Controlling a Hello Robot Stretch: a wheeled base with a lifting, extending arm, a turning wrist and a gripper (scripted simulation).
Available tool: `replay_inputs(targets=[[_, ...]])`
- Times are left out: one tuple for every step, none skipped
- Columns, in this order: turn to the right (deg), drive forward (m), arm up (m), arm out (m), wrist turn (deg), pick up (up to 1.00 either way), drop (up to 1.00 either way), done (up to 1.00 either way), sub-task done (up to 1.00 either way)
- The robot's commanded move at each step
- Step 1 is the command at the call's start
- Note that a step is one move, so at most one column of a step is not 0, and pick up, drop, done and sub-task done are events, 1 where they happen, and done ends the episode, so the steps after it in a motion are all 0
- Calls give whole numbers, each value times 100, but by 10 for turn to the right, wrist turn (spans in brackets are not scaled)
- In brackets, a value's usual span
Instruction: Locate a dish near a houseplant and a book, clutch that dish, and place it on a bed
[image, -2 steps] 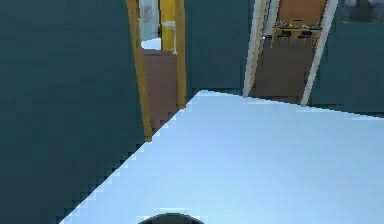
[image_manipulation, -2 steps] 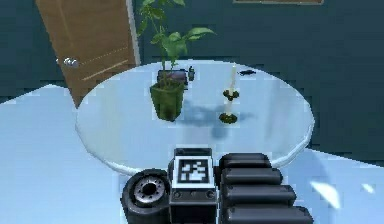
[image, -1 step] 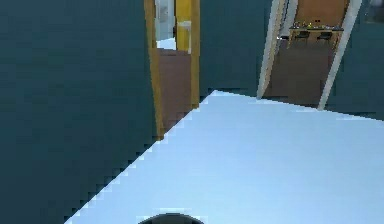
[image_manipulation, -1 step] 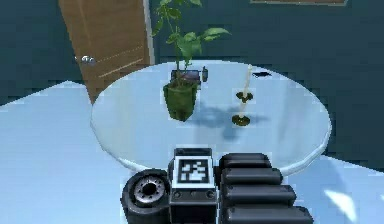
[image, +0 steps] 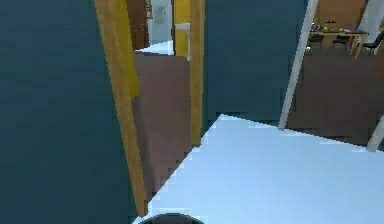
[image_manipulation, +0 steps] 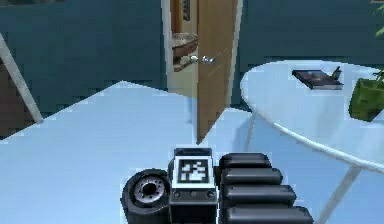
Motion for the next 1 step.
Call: replay_inputs(targets=[[0,100,0,0,0,0,0,0,0]])
